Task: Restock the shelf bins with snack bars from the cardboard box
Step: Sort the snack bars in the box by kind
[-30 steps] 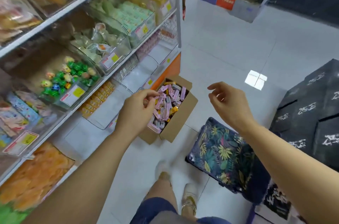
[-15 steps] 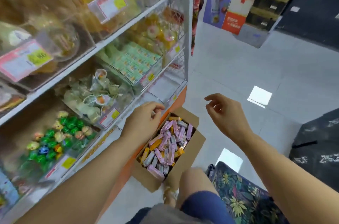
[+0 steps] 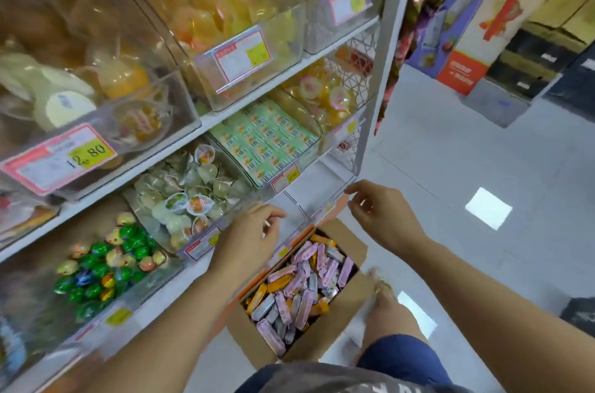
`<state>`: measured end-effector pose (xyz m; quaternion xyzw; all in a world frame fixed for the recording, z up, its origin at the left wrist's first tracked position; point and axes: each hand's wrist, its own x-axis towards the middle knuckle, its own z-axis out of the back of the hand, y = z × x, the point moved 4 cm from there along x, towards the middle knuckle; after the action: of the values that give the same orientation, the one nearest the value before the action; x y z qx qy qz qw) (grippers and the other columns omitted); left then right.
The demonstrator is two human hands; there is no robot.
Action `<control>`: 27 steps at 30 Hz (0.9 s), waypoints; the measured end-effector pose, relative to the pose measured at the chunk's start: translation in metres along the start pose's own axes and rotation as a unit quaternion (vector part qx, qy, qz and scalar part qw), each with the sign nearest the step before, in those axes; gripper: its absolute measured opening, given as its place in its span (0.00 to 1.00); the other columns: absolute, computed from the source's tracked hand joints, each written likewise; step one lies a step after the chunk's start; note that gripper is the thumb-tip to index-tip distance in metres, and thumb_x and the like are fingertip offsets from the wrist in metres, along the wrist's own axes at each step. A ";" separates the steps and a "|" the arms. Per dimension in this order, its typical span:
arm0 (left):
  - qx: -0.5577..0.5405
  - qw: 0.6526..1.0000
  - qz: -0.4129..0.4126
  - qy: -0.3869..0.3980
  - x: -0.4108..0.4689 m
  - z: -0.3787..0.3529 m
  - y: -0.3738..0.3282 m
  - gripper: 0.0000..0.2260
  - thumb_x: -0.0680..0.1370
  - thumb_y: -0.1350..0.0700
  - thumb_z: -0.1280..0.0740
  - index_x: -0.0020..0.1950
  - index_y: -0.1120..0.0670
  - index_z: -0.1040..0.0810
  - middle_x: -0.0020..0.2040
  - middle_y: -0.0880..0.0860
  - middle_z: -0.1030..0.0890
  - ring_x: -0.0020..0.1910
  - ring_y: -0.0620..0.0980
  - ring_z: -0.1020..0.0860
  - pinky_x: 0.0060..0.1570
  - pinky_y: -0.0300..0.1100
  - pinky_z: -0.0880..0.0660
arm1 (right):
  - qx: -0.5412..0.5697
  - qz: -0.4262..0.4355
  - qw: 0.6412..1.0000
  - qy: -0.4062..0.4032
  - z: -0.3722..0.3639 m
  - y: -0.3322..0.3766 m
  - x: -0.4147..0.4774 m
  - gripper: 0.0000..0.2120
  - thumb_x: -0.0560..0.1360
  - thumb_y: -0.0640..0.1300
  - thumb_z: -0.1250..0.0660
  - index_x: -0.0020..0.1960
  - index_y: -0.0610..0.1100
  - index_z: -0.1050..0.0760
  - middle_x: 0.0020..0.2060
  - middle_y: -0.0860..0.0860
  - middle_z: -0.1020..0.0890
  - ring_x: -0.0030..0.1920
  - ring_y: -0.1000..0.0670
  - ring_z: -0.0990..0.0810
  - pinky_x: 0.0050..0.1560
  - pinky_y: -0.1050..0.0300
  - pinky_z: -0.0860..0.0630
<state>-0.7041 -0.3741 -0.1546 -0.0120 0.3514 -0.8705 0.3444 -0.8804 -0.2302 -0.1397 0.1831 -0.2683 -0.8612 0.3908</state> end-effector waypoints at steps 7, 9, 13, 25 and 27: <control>-0.037 0.982 0.155 -0.097 0.003 -0.033 0.008 0.09 0.81 0.54 0.40 0.58 0.44 0.24 0.50 0.39 0.25 0.45 0.41 0.26 0.47 0.42 0.26 | -0.046 0.127 0.975 0.176 -0.036 -0.017 0.057 0.11 0.77 0.43 0.38 0.58 0.49 0.24 0.41 0.57 0.23 0.39 0.56 0.25 0.43 0.58 0.27; -0.036 0.971 0.196 -0.130 0.001 -0.050 0.010 0.09 0.81 0.55 0.39 0.58 0.46 0.23 0.52 0.41 0.24 0.46 0.43 0.24 0.48 0.42 0.26 | -0.048 0.167 0.960 0.218 -0.052 -0.027 0.073 0.11 0.76 0.42 0.37 0.57 0.47 0.23 0.41 0.56 0.21 0.38 0.56 0.26 0.44 0.60 0.27; -0.047 0.953 0.251 -0.163 -0.005 -0.099 0.028 0.10 0.79 0.60 0.37 0.57 0.51 0.20 0.52 0.47 0.20 0.46 0.47 0.22 0.49 0.42 0.24 | -0.057 0.213 0.933 0.283 -0.093 -0.056 0.092 0.11 0.77 0.44 0.37 0.59 0.46 0.24 0.46 0.50 0.18 0.44 0.50 0.22 0.47 0.58 0.26; 0.017 0.960 0.246 -0.131 0.012 -0.284 0.189 0.11 0.76 0.53 0.39 0.55 0.40 0.23 0.47 0.45 0.18 0.42 0.46 0.20 0.45 0.46 0.23 | -0.123 0.203 0.923 0.304 -0.289 -0.200 0.079 0.12 0.73 0.53 0.36 0.55 0.52 0.23 0.46 0.52 0.21 0.51 0.46 0.22 0.52 0.53 0.25; 0.035 0.962 0.234 -0.133 0.011 -0.319 0.229 0.10 0.76 0.58 0.34 0.55 0.47 0.20 0.47 0.46 0.18 0.39 0.46 0.21 0.44 0.45 0.24 | -0.111 0.190 0.910 0.353 -0.339 -0.215 0.070 0.14 0.76 0.46 0.35 0.61 0.49 0.27 0.52 0.50 0.21 0.53 0.48 0.23 0.53 0.55 0.28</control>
<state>-0.6609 -0.3062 -0.5394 -0.0331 0.2650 -0.7677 0.5825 -0.8704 -0.2741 -0.5448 0.3758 -0.0453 -0.6744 0.6339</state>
